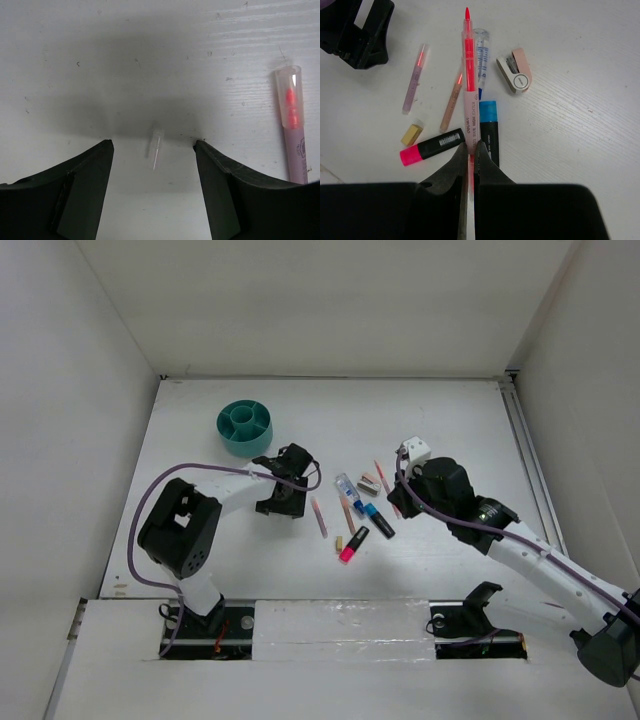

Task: Sort the stationery into containers
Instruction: Close the pen cap on the pen.

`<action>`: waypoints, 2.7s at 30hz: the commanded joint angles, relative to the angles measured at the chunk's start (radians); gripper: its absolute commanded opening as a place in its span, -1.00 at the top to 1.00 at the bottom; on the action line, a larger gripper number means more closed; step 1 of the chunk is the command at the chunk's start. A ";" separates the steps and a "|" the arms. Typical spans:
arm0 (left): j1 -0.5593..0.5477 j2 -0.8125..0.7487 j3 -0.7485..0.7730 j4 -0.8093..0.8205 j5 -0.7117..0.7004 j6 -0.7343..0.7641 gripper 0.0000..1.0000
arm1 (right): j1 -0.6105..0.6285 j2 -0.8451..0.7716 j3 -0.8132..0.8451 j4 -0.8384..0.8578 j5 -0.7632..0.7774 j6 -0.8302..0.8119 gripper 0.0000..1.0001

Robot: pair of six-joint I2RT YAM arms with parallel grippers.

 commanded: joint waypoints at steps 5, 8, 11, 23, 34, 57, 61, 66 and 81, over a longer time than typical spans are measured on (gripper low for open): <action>0.000 0.007 0.011 -0.038 -0.031 -0.018 -0.25 | 0.015 -0.004 0.042 0.028 0.004 -0.009 1.00; 0.000 0.018 0.002 -0.038 -0.022 -0.018 -0.22 | 0.015 -0.004 0.042 0.028 0.004 -0.009 1.00; 0.000 0.018 0.002 -0.029 -0.004 -0.018 -0.04 | 0.015 -0.004 0.032 0.028 0.004 -0.009 1.00; 0.000 0.027 -0.007 -0.029 0.033 -0.008 0.42 | 0.015 -0.013 0.032 0.028 0.013 -0.009 1.00; 0.000 0.094 -0.007 -0.029 0.058 -0.008 1.00 | 0.015 -0.022 0.032 0.028 0.013 -0.009 1.00; 0.053 -0.435 0.272 0.268 0.299 -0.016 1.00 | 0.064 0.233 -0.129 0.675 -0.418 0.256 1.00; 0.053 -0.525 0.206 0.332 0.380 -0.007 1.00 | 0.074 0.222 -0.197 0.900 -0.436 0.364 1.00; 0.053 -0.628 0.111 0.417 0.454 -0.007 1.00 | 0.074 0.248 -0.228 1.140 -0.470 0.441 1.00; 0.053 -0.668 0.075 0.449 0.526 0.022 1.00 | 0.113 0.326 -0.152 1.257 -0.559 0.519 1.00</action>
